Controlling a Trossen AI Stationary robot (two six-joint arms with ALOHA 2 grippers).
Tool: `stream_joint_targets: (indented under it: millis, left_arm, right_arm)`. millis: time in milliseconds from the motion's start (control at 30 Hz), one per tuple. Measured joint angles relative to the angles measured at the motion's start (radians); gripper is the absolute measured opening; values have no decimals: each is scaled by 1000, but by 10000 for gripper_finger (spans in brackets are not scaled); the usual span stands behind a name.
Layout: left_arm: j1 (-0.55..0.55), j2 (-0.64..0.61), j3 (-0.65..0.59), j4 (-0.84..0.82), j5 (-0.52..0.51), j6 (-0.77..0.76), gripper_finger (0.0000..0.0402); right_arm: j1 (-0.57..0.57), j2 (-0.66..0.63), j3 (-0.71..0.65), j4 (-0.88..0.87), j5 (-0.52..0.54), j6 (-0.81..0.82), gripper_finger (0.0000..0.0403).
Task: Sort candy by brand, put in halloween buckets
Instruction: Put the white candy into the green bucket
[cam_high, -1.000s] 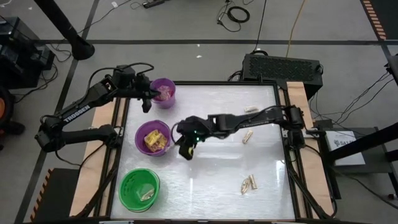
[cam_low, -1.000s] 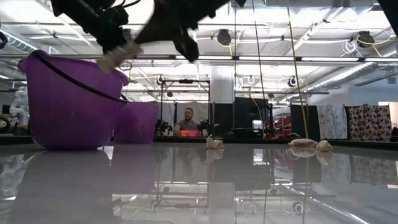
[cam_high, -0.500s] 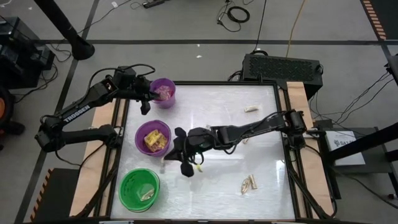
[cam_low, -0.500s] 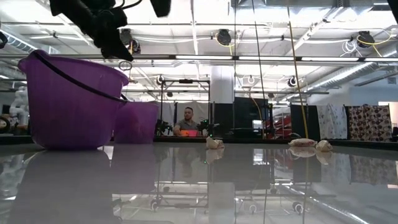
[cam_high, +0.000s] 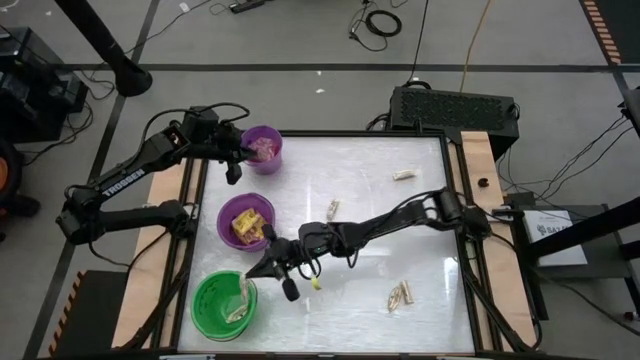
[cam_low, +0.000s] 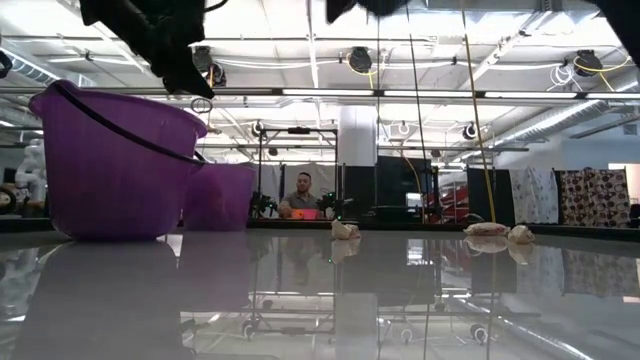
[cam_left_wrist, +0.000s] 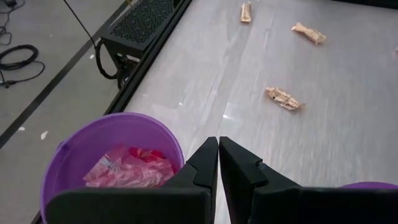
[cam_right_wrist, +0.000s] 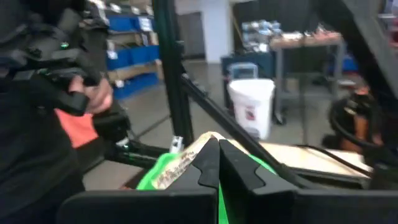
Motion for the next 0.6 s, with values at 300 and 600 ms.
stream_joint_targets:
  millis: [300,600]
  left_arm:
    - [0,0,0,-13,0,-3,23]
    - [0,-1,0,-123,-1,-3,23]
  right_arm:
    - [-13,268,317,-55,-211,37,0]
    - [-26,289,407,-211,-194,93,2]
